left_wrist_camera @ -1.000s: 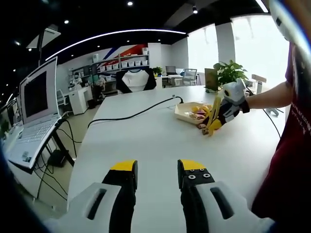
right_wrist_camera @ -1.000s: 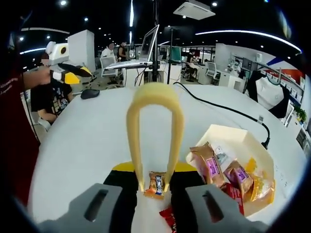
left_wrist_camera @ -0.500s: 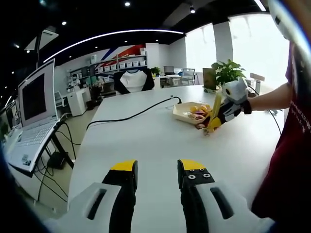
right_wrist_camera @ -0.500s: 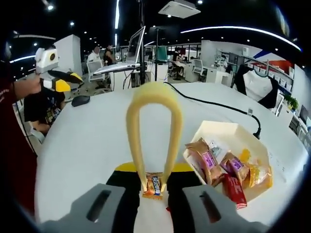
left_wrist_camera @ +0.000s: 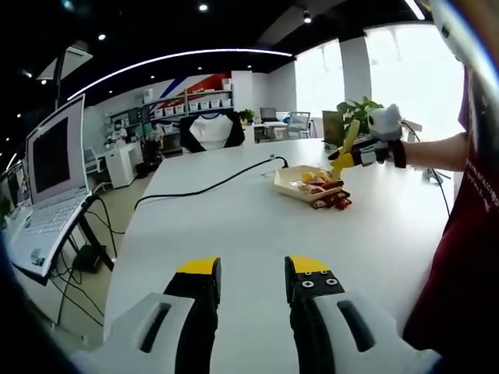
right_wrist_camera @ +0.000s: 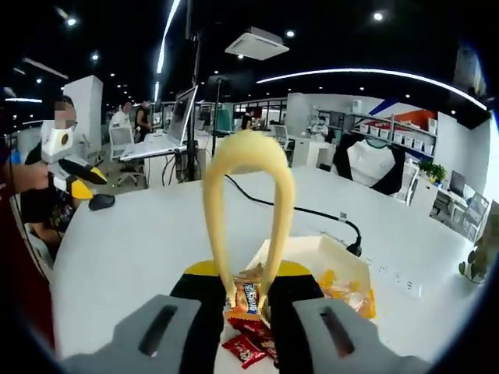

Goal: Place the target food into the container with the food tongs after gripping and lifting it, then release it inside without dropping or visibly crushing the food.

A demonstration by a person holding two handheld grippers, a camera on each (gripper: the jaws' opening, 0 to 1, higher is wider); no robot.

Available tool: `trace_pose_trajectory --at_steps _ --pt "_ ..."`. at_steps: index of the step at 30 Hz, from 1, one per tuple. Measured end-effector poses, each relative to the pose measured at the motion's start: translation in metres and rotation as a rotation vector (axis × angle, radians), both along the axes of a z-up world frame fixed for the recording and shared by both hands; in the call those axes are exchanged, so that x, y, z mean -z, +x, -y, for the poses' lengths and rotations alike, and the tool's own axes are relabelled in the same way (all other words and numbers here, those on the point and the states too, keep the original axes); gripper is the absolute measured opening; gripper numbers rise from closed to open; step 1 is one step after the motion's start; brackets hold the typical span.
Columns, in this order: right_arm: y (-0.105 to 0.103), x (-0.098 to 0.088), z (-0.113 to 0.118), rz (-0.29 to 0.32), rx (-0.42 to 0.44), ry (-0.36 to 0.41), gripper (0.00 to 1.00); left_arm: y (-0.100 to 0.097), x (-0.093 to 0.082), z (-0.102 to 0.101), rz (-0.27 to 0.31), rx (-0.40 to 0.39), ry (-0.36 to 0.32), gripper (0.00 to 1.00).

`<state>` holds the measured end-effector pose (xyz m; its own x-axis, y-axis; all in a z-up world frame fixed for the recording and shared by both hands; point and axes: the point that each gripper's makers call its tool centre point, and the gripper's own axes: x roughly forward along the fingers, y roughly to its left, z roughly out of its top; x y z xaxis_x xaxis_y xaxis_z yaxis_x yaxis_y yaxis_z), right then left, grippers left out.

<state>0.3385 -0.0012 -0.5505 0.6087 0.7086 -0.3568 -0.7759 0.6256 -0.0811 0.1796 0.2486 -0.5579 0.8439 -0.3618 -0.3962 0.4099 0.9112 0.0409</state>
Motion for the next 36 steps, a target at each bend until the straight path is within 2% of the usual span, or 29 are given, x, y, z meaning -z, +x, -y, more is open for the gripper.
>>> trace_pose_trajectory --at_steps 1,4,8,11,14,15,16,17,19,25,30,36 --pt "0.007 -0.003 0.006 0.017 0.033 0.001 0.17 0.000 0.000 0.000 0.001 0.001 -0.002 0.35" --pt "0.021 -0.004 0.019 0.010 0.106 0.027 0.17 -0.001 0.001 0.001 -0.001 0.005 0.001 0.35" --pt "0.033 -0.006 0.029 0.028 0.149 0.046 0.17 -0.002 0.000 -0.001 0.000 -0.001 -0.001 0.35" --pt "0.039 -0.003 0.036 0.014 0.182 0.063 0.17 -0.003 0.000 -0.002 0.001 -0.005 -0.003 0.35" --pt "0.051 0.008 0.047 0.016 0.249 0.063 0.23 -0.003 0.001 -0.002 0.000 -0.008 -0.004 0.35" --pt "0.054 0.014 0.052 0.017 0.267 0.033 0.25 -0.004 0.001 -0.001 -0.001 -0.006 -0.005 0.35" --pt "0.057 0.018 0.059 0.044 0.287 -0.009 0.25 -0.004 0.001 0.000 -0.002 -0.004 -0.003 0.35" --pt "0.056 0.019 0.059 0.037 0.282 0.001 0.25 -0.004 0.001 0.000 -0.001 -0.002 0.000 0.35" --pt "0.053 0.015 0.058 -0.001 0.288 0.079 0.25 -0.004 0.001 0.001 0.000 -0.001 0.000 0.35" --pt "0.041 0.013 0.057 -0.003 0.243 0.052 0.25 -0.004 0.002 -0.001 -0.004 -0.004 -0.001 0.35" --pt "0.025 0.007 0.043 -0.012 0.133 0.090 0.25 -0.003 -0.001 0.002 0.004 0.007 0.000 0.35" --pt "0.009 -0.002 0.037 -0.023 0.061 0.097 0.25 0.000 -0.003 0.005 0.010 0.015 0.000 0.35"
